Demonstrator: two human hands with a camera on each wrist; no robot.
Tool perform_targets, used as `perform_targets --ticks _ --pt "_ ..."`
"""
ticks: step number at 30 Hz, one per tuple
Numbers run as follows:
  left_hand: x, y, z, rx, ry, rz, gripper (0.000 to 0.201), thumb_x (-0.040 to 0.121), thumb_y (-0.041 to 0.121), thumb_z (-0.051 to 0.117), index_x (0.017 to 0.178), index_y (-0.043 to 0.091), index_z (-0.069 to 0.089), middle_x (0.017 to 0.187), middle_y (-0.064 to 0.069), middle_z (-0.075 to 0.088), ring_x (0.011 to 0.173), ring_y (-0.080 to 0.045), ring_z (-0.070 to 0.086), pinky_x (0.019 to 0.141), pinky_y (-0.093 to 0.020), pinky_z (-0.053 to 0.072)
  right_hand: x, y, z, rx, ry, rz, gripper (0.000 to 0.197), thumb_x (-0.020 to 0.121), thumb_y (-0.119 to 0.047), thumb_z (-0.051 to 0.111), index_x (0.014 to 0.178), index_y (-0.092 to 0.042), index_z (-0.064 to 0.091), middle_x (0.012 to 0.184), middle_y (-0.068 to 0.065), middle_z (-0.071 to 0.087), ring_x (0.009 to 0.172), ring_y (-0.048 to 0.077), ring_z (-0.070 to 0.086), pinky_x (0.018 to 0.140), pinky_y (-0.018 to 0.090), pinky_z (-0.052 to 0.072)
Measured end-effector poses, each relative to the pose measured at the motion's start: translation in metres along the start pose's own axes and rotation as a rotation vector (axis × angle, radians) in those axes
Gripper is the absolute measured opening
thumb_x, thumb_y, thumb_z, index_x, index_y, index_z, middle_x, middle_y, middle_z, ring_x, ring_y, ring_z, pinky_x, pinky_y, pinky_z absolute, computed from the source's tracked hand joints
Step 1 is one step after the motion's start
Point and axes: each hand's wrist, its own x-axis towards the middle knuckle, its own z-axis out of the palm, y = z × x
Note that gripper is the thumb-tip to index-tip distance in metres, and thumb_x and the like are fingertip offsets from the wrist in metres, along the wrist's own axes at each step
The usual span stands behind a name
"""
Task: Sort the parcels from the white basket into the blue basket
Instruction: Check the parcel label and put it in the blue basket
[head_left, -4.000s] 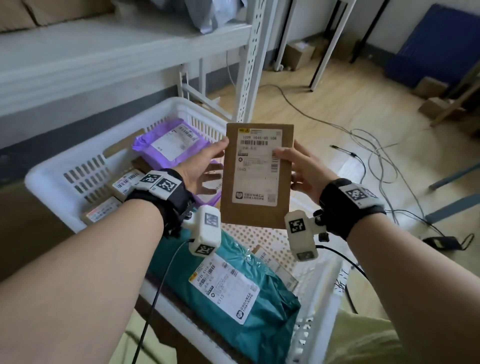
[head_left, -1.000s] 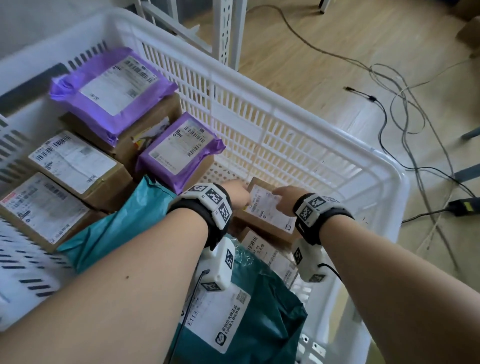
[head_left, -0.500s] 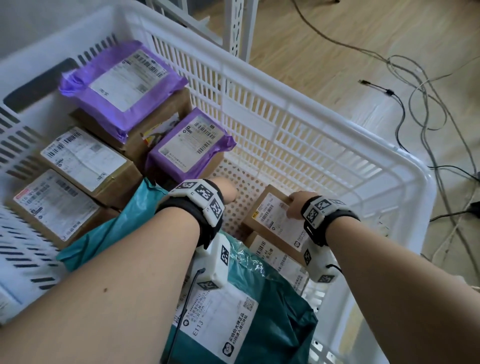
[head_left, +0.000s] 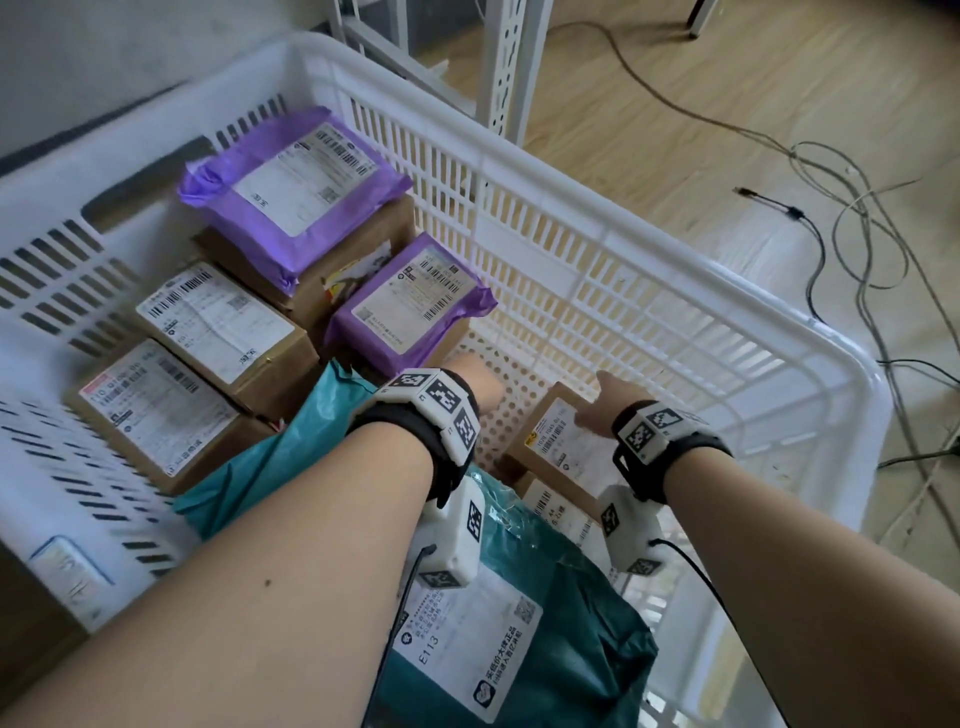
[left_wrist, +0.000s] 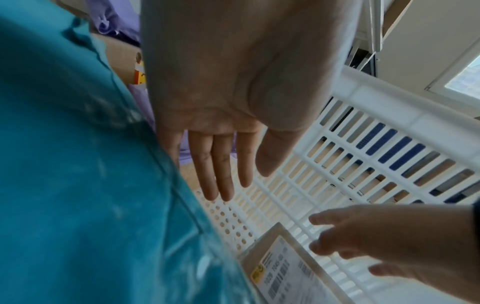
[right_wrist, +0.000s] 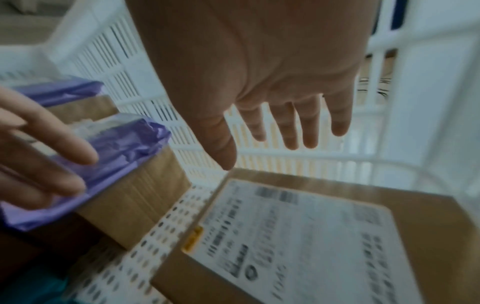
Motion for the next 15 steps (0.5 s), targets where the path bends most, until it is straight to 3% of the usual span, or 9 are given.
perform_targets --ticks 3,6,9,12,15 --pt "-0.003 -0.002 -0.004 -0.073 0.016 0.021 0.021 0.095 0.011 0.043 0.109 0.009 0.059 0.106 -0.011 0.059 0.084 -0.021 0.049 0.074 -0.029 0.041 -0.011 -0.016 -0.017 0.000 0.012 -0.092 0.047 0.097 -0.029 0.047 0.140 -0.011 0.042 0.142 0.007 0.046 0.127 0.024 0.047 0.099 0.032 0.040" --pt "-0.010 -0.007 -0.012 -0.095 0.104 0.048 0.033 0.094 0.014 0.047 0.123 0.001 0.058 0.117 -0.013 0.061 0.096 -0.022 0.054 0.090 -0.031 0.044 -0.020 -0.030 -0.030 0.099 -0.010 -0.153 0.041 0.095 -0.029 0.053 0.133 -0.012 0.054 0.138 0.004 0.051 0.124 0.022 0.049 0.096 0.028 0.039" --pt "-0.022 -0.014 -0.026 -0.111 0.134 0.063 0.036 0.093 0.012 0.047 0.125 0.000 0.057 0.125 -0.016 0.059 0.115 -0.029 0.057 0.098 -0.035 0.045 -0.032 -0.042 -0.043 0.232 0.030 -0.184 0.036 0.092 -0.024 0.058 0.126 -0.013 0.060 0.130 0.004 0.058 0.120 0.021 0.053 0.094 0.026 0.039" --pt "-0.033 -0.024 -0.040 -0.173 0.171 0.066 0.034 0.092 0.011 0.048 0.122 -0.001 0.059 0.123 -0.017 0.061 0.113 -0.030 0.059 0.099 -0.039 0.047 -0.046 -0.052 -0.049 0.238 0.023 -0.208 0.036 0.090 -0.026 0.061 0.124 -0.016 0.062 0.126 0.003 0.062 0.117 0.021 0.056 0.103 0.033 0.043" --pt "-0.046 -0.035 -0.050 -0.241 0.222 0.072 0.033 0.092 0.012 0.050 0.120 -0.001 0.060 0.122 -0.018 0.062 0.113 -0.030 0.059 0.098 -0.039 0.047 -0.060 -0.064 -0.050 0.233 0.006 -0.231 0.034 0.088 -0.028 0.062 0.121 -0.019 0.064 0.120 0.001 0.065 0.110 0.020 0.060 0.094 0.033 0.049"
